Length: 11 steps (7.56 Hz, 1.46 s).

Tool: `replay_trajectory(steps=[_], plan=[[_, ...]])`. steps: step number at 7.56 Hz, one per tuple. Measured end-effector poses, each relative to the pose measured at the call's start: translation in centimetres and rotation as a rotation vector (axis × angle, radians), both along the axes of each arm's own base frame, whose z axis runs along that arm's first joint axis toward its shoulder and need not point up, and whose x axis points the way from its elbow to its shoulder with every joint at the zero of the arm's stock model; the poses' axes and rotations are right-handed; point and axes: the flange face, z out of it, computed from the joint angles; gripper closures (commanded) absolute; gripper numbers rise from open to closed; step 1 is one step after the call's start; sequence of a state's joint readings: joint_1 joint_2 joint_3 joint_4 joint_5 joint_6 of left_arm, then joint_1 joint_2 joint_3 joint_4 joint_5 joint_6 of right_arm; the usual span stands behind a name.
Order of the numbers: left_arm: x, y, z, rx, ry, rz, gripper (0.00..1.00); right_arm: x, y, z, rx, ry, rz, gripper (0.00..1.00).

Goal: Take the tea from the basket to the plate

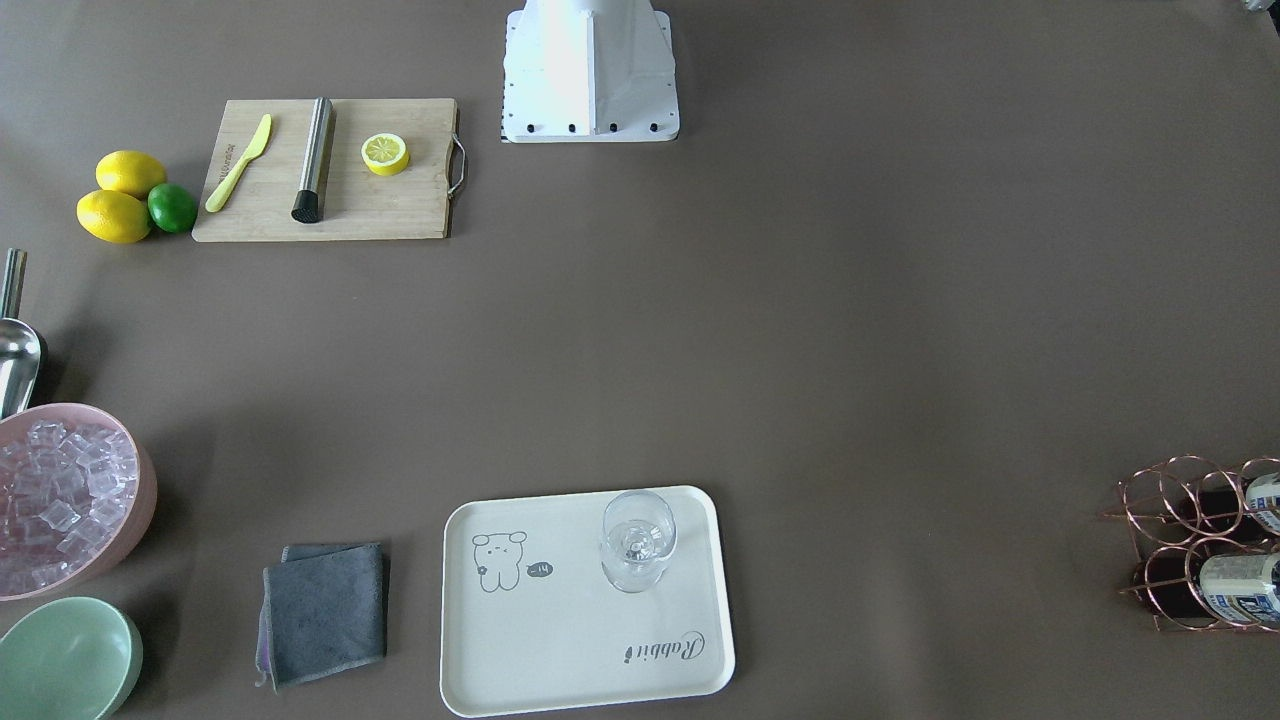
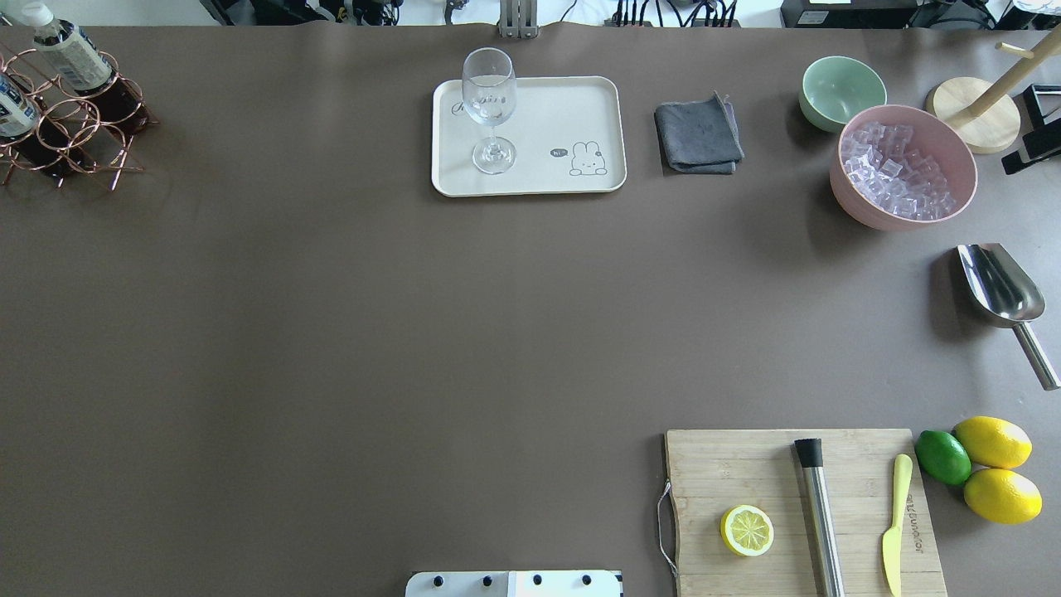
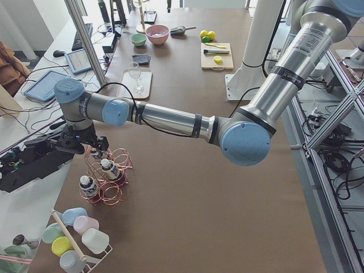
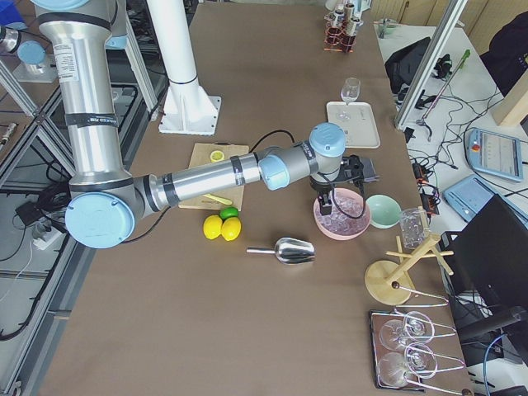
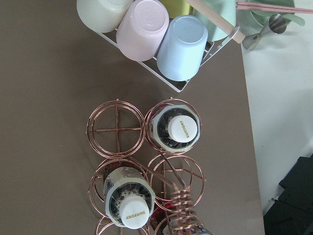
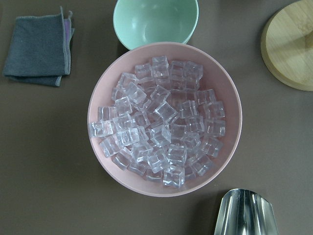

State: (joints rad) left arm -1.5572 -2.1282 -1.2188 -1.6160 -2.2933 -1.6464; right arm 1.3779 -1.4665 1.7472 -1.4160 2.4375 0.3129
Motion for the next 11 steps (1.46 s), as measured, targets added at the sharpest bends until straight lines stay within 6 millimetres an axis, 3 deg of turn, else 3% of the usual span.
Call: replay_trajectory(steps=[1, 4, 8, 9, 11], plan=[[0.16, -0.32, 0.07, -0.001, 0.000, 0.002, 0.16, -0.01, 0.00, 0.00, 0.000, 0.000, 0.000, 0.00], [0.91, -0.61, 0.36, 0.002, -0.001, 0.011, 0.48, -0.02, 0.00, 0.00, 0.000, 0.000, 0.000, 0.00], [0.83, -0.55, 0.92, 0.002, -0.001, 0.010, 0.81, -0.02, 0.00, -0.02, 0.002, 0.000, 0.000, 0.00], [0.81, -0.57, 0.88, 0.002, -0.001, 0.009, 1.00, -0.02, 0.00, -0.02, 0.002, 0.000, -0.001, 0.00], [0.78, -0.61, 0.78, 0.000, 0.001, 0.007, 1.00, -0.02, 0.00, -0.02, 0.002, 0.000, -0.001, 0.00]])
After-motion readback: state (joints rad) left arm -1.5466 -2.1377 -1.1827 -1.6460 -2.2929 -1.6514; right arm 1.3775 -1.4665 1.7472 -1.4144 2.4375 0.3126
